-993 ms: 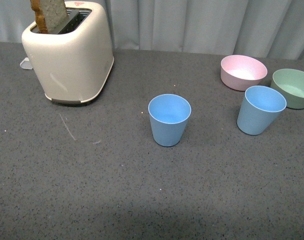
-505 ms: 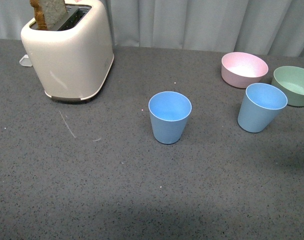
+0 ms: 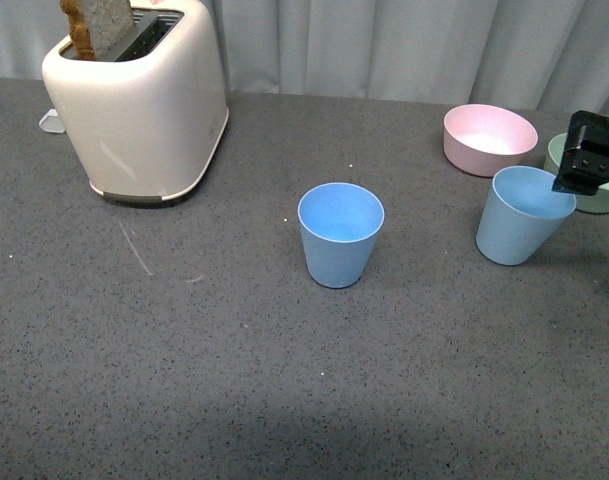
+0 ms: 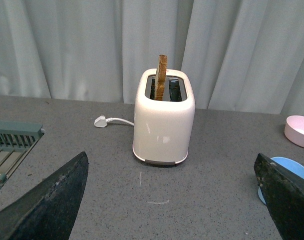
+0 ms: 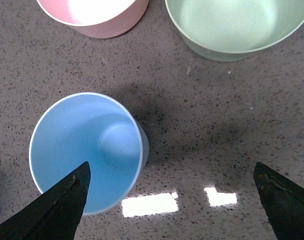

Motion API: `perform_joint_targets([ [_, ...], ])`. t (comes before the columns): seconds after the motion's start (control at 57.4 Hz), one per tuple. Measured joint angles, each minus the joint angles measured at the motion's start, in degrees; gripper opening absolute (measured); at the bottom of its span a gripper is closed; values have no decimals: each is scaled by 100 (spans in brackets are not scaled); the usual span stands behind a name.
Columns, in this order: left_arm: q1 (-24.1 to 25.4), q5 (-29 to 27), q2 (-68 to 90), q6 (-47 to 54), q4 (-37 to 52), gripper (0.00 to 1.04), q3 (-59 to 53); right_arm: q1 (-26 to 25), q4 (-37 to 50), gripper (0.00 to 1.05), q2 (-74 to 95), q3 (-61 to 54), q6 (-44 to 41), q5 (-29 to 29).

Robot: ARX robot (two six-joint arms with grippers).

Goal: Stack blue cups with both arms

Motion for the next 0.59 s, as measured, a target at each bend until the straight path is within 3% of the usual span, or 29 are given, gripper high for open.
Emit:
perform_joint_targets([
  [0.087,2,-2,0,0,0,98,0,70,-175,94,295,256,258,-24],
  [0.226,2,0,0,0,0,98,0,179,-417,64,680,562,514,33],
  [0.592,2,0,0,0,0,98,0,177,-437,13,822,608,671,83],
])
